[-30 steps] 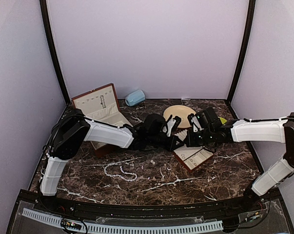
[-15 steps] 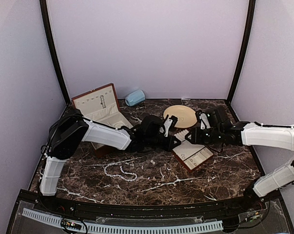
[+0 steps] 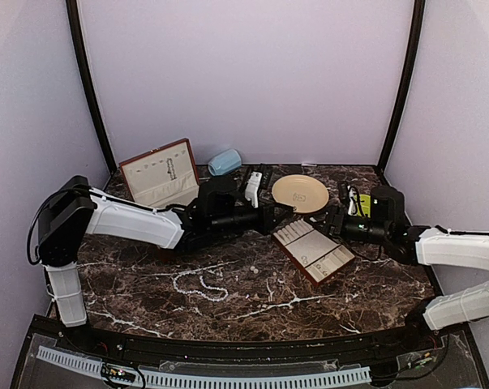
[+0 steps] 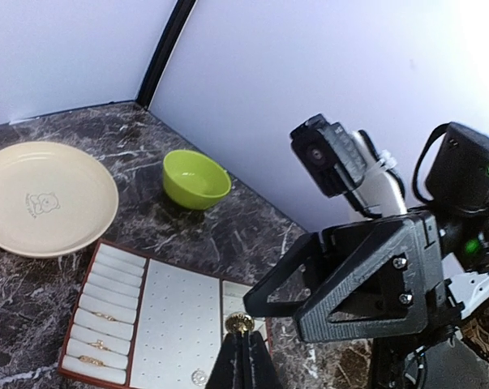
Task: Organize the mixed jewelry
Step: Pass from the right arm to the left, then pass from the left arm to the right
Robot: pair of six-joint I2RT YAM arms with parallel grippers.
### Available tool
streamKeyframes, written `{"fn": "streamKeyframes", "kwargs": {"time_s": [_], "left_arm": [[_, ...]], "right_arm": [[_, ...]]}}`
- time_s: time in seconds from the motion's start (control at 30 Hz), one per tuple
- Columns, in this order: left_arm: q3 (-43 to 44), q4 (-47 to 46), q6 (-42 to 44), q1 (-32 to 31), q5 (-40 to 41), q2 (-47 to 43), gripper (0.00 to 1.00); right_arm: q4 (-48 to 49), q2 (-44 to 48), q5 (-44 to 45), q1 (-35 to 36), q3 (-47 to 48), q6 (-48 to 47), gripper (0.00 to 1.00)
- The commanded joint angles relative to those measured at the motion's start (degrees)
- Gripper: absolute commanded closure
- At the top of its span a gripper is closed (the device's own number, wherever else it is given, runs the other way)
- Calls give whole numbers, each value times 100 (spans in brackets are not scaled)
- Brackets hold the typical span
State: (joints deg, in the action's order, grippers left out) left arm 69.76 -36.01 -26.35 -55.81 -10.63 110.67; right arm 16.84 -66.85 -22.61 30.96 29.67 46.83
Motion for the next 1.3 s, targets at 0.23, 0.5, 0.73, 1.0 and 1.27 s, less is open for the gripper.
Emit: {"fn": "streamKeyframes", "kwargs": {"time_s": [0.23,0.5,0.73,1.0,1.27], "left_arm": [[-638,-1605,-359,-26,-884,-677,100],[-682,-1804,-367,-26,-1105,-687,100],[-669,-1783,-318,-34,-1151,-687,100],[-624,-1760,-284,-35,-1244,-679,100],[-629,-1769,-270,-49,-1264,-679,100]], "right_arm": [[2970,-101,-1446,-2,-311,1225,37],[3329,-335,-1575,53,-247,1460,48],[3520,-488,-1718,138,-180,1555,56],[3899,-707,-1798,164,-114,1776,63],[4060,-750,-1774,192,-128,1852,70]]}}
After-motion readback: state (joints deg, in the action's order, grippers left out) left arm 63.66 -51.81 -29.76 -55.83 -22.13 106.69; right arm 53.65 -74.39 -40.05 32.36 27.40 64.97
